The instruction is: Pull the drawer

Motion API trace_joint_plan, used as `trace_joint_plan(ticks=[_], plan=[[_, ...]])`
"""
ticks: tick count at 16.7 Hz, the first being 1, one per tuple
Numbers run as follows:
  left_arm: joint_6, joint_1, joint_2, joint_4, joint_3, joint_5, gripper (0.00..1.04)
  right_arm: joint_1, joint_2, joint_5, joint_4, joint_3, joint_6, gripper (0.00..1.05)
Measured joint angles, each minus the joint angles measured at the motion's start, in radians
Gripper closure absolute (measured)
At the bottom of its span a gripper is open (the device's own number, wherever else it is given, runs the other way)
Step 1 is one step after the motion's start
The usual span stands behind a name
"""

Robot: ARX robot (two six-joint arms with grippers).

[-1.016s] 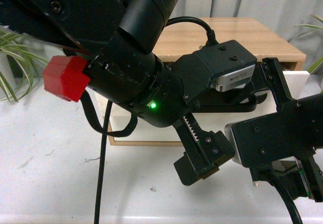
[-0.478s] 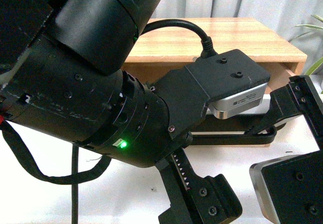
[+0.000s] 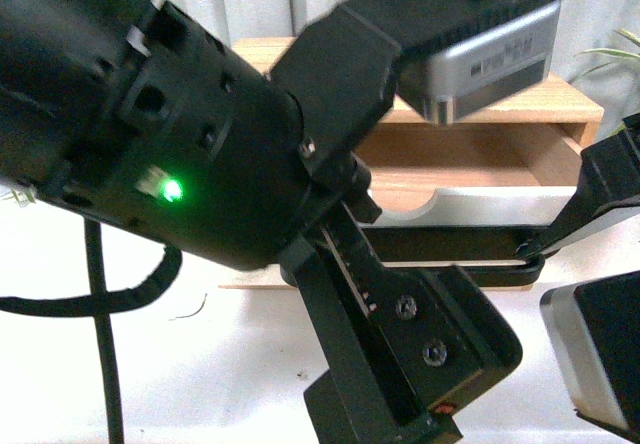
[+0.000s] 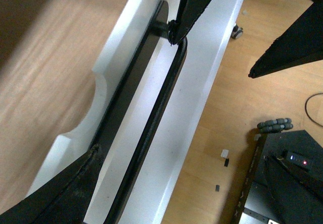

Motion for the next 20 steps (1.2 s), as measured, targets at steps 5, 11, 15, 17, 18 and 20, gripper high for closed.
trace_joint_plan(ticks=[5,11,15,17,18,20], plan=[[-0.403,0.259,-0.216,0.438,-0.072,-0.058,0.07,-0.132,-0.062,-0.112,0.404,0.125,0.645,0.06],[-0.576,0.3,-0.279,0.471,-0.142,-0.214,0.07,-0.138,-0.064,0.021,0.534,0.094,1.006,0.06],[-0.636,0.318,-0.314,0.451,-0.172,-0.294,0.07,-0.145,-0.077,0.078,0.544,0.054,1.193,0.06],[-0.689,0.345,-0.335,0.426,-0.175,-0.346,0.07,-0.146,-0.098,0.102,0.513,0.033,1.322,0.06],[-0.739,0.381,-0.369,0.419,-0.184,-0.382,0.07,-0.152,-0.133,0.108,0.523,0.005,1.435,0.06],[-0.837,0.456,-0.466,0.365,-0.209,-0.444,0.07,-0.156,-0.243,0.13,0.548,-0.049,1.6,0.06]])
